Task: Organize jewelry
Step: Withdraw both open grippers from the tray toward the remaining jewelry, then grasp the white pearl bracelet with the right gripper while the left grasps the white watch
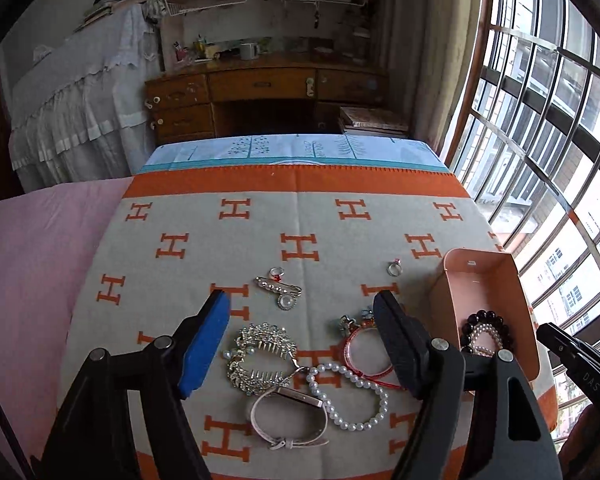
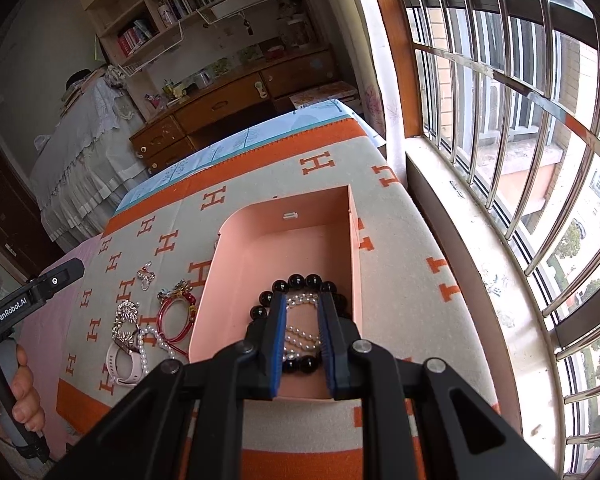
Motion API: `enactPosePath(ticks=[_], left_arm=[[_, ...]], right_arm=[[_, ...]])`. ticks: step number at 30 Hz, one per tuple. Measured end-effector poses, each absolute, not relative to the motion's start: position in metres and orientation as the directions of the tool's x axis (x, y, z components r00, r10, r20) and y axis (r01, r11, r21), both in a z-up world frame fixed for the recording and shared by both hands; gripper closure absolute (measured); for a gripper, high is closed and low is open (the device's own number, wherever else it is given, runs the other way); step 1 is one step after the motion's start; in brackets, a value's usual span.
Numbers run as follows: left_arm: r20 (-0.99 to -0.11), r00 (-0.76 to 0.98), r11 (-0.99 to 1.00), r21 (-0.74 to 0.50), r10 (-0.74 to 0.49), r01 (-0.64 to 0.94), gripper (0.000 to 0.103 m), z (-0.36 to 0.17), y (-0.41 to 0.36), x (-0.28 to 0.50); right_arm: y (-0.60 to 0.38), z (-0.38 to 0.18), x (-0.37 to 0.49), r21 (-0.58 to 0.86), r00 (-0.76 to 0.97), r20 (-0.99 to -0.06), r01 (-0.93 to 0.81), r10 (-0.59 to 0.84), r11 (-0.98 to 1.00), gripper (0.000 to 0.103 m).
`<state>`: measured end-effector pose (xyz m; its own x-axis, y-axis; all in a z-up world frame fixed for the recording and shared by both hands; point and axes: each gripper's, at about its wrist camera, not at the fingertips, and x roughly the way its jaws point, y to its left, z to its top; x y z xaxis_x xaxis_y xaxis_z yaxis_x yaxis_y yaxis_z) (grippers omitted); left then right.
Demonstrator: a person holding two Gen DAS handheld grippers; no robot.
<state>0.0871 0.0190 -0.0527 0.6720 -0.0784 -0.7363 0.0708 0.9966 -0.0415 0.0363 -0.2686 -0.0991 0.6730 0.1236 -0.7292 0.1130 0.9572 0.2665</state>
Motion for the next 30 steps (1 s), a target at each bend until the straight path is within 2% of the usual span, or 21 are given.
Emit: enactPosePath(ticks=[9,17,24,30], left_arm=[[-0.756,0.655,0.997,-0.035,0.015,-0.063,0.029,-0.066,0.083,0.08],[-0.854,0.521,1.0,-0.002,0.012,-0.027,0.029,-0.125,0.087,0.067],[-0.908,0.418,0.999,-0.034,-0.034,0.006,0.029,-0.161,0.086,0.051],[-0.918,0.387,0.996,-0.089,-0.089,0.017,0.029,-0.166,0.089,0.045]], right_arm=[[-0.217,-0.087,0.047,0.263,0.656,-0.711,-0.086,0.253,0.961,0.087],[-0.137,-0.11,0.057,0.24,0.472,-0.782,-0.375,0.407,0.895,0.087],[-0.091,-0.15,0.069,0.184,0.311,-0.876,-0.492,0.369,0.851,0.087],[-0.064,-0.171,0.071,0.093,0.282,-0.91,-0.572,0.302,0.815,0.087]])
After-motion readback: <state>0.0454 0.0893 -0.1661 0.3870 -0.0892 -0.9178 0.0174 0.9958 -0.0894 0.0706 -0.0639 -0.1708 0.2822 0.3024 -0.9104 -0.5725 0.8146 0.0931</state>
